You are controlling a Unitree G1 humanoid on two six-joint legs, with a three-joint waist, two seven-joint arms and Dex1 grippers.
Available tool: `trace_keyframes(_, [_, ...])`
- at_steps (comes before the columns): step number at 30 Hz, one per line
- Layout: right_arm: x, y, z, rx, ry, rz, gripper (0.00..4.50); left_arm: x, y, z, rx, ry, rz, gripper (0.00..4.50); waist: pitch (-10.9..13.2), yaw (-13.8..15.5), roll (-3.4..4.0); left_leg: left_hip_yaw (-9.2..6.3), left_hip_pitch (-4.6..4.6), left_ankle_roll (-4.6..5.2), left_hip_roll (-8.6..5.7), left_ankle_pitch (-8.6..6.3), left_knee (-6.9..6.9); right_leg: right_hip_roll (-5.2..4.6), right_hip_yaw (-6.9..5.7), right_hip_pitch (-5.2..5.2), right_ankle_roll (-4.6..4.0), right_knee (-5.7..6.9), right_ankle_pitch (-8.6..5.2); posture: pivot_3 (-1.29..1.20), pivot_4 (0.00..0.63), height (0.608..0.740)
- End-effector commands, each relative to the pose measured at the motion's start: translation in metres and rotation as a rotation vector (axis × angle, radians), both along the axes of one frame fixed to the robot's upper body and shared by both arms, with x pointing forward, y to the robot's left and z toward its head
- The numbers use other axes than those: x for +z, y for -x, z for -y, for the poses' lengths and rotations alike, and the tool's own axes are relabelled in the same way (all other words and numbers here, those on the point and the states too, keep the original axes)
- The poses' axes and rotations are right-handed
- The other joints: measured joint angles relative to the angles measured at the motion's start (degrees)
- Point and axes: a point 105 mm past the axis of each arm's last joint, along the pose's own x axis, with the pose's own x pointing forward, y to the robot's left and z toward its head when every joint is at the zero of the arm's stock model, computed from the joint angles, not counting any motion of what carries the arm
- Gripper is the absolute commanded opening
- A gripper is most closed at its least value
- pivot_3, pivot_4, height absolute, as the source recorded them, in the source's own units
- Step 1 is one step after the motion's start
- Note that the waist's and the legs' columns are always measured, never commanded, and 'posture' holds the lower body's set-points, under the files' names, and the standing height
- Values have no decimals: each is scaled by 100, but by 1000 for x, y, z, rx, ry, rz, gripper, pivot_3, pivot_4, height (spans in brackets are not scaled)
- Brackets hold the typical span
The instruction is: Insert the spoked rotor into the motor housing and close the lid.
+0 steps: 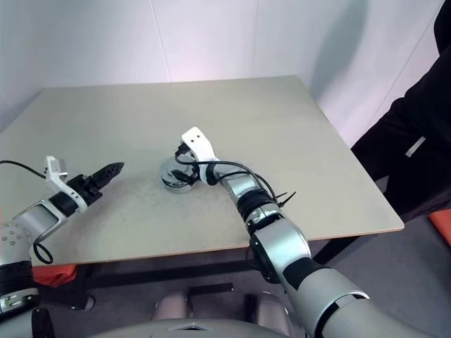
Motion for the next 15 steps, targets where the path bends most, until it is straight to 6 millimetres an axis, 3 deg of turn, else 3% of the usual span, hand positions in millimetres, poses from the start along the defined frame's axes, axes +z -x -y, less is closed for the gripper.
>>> trace_keyframes(1, [23,14,-38,85,-69,68,4459,15,0,-3,12,-14,61,3709,0,0,0,0,0,0,0,0,1,0,0,0,0,0,0,0,0,740])
trace_keyframes(8, [49,17,-48,132,-113,147,4459,13,1,1,10,-9,55,3709,0,1,0,0,0,0,0,0,4,0,0,0,0,3,0,0,0,740])
trace_keyframes(15, [23,33,-58,177,-73,74,4459,13,2,-1,15,-14,51,3709,0,0,-1,0,0,0,0,0,4,0,0,0,0,3,0,0,0,740])
